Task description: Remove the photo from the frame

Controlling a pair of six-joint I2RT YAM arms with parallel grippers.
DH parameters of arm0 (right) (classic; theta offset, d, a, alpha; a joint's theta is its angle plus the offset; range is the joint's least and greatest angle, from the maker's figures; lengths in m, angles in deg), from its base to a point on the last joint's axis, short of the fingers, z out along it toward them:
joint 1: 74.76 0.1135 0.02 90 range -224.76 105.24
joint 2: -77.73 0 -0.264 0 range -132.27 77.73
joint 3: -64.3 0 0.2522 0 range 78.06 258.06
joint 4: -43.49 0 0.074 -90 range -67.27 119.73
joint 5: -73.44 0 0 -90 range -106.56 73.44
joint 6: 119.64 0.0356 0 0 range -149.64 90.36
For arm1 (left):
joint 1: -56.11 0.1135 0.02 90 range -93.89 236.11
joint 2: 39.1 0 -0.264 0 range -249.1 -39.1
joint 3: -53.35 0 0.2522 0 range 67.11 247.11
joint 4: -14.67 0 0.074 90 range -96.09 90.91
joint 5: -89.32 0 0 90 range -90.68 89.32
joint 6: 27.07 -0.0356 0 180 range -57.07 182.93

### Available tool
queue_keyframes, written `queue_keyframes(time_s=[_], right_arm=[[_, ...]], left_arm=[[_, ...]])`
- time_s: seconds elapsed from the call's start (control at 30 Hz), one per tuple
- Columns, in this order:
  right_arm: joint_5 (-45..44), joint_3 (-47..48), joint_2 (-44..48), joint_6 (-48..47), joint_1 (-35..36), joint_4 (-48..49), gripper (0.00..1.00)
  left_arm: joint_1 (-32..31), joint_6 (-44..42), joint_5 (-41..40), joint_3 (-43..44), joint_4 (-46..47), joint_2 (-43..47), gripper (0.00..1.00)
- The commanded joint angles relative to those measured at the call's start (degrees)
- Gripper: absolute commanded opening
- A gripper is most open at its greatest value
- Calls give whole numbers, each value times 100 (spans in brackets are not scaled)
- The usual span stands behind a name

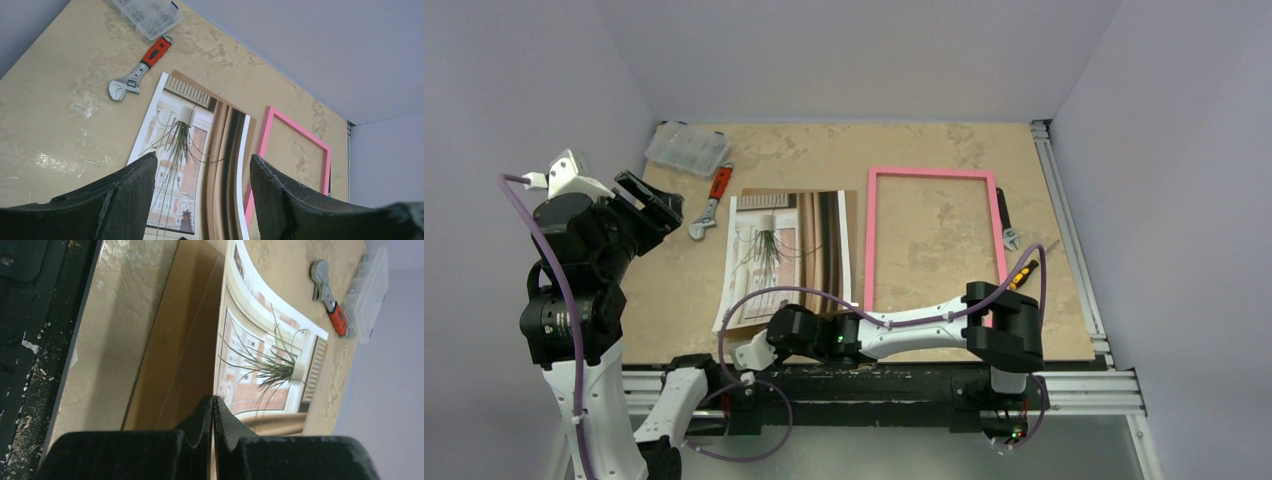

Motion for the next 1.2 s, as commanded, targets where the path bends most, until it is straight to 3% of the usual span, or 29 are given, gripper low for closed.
queue_keyframes(time_s=[0.0, 0.83, 0.87, 1.0, 1.07, 1.17], right_arm=[[-127, -135, 205, 192, -6, 826, 0], [-808, 603, -713, 2124, 206, -234, 0], [-813, 636, -730, 2210, 204, -288, 3], [-783, 845, -750, 2682, 207, -535, 49], [-755, 957, -672, 2980, 206, -709, 62], [-815, 791, -256, 3492, 207, -717, 71]], left_arm=[[-31, 69, 160, -103, 214, 16, 66], [-56, 55, 488, -424, 388, 24, 65], [-62, 57, 498, -433, 402, 18, 65], [-82, 6, 793, -529, 518, -24, 66], [-92, -113, 1205, -570, 645, -112, 67], [-154, -253, 1782, -576, 701, -278, 69]])
